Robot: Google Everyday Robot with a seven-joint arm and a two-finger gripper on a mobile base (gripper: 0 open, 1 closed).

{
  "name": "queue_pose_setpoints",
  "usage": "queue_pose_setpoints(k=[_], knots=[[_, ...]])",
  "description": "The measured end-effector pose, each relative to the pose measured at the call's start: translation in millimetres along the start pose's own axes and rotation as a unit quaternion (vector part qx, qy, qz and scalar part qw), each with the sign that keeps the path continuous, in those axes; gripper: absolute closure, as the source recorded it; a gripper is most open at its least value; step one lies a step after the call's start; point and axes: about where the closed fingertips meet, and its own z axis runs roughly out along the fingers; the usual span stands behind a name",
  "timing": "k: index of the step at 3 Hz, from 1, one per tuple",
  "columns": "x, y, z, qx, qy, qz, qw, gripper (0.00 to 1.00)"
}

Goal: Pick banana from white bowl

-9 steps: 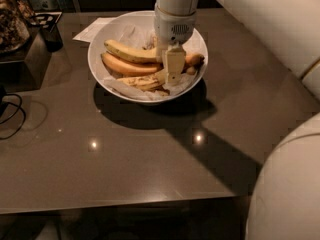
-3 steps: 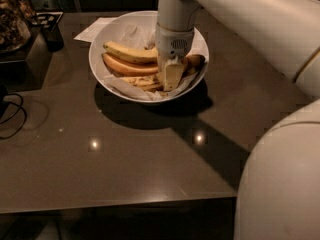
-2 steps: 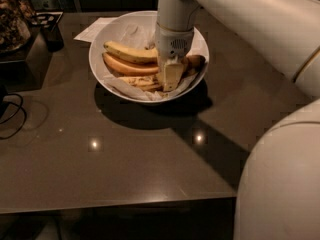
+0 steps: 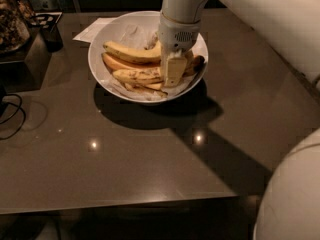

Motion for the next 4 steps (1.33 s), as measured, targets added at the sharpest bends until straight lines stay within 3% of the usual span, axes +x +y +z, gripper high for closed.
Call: queue_pose_setpoints(k=[2, 4], knots=[[-20.7, 13.3, -52.3, 0.037, -0.019, -0.001, 0.9991, 1.00], [-22.5, 8.9, -51.4, 0.045, -0.023, -0.002, 0.9987, 1.00]])
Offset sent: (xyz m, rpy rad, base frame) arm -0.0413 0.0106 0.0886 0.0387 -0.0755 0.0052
